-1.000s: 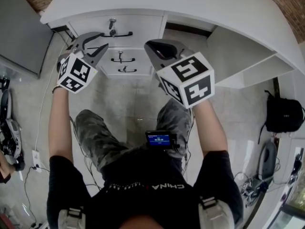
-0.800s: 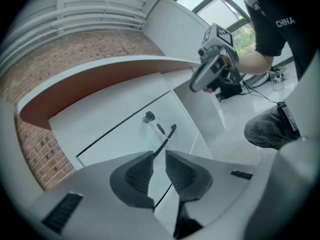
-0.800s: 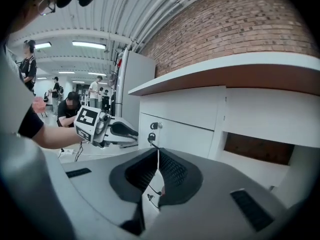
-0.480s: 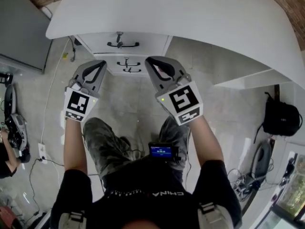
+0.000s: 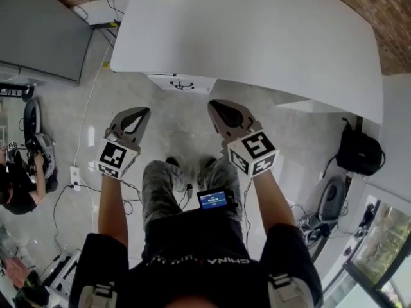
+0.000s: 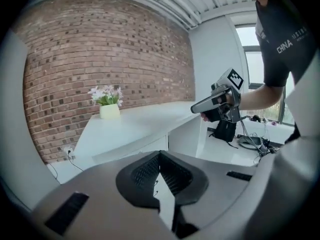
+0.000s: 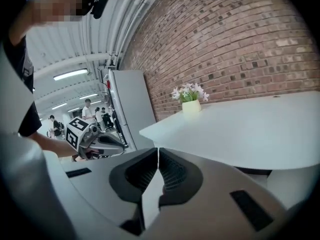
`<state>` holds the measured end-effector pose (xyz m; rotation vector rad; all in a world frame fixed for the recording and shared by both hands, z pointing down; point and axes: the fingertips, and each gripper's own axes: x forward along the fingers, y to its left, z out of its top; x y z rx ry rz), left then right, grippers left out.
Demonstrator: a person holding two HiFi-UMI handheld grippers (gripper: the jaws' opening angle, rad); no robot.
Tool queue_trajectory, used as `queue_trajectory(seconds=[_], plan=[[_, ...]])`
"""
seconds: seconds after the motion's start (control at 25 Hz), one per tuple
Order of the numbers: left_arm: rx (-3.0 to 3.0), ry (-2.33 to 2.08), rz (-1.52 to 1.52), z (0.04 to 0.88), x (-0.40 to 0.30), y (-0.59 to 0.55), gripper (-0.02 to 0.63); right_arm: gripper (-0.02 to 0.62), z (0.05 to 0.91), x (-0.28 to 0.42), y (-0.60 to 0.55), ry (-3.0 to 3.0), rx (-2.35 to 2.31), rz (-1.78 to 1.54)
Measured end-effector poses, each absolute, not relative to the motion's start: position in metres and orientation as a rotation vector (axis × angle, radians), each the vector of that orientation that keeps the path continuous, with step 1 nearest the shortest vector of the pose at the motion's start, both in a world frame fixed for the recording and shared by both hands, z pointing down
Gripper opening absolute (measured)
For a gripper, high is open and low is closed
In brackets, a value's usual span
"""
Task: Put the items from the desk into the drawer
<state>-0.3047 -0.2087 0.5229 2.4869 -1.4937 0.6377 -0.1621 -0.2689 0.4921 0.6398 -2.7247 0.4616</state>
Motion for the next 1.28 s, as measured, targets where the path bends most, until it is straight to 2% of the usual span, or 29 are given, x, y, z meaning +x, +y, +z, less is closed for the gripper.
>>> queue_trajectory(seconds=[0.28,0.48,0.8,1.08,1.28], plan=[[2.432,-1.483,0.554,0.400,-0.286,-0.173,0.012,0.021,0.375,-0.145,-0.231,-2.661,0.603,0.432],[2.376,-1.491,0.498,0.339,-0.281,-0.148,0.012,0.021,0.321,-0.123,-0.204,-2.619,0.630,0.471],[2.425,-1.422,0.530,0.314,-0.239,-0.100,0.012,0.021,0.305,-0.079,-0.171,-2.571,0.791,0.580],[2.528,-1.344,0.600,0.308,-0.173,-0.094,0.012,0.021,0.308,-0.041,-0.148,-2.520,0.772,0.333],[2.505,-1.366,0.680,0.316,-0.148,-0.069,0.012,0.021,0.321,-0.019,-0.133,-2.507,0.720,0.320]])
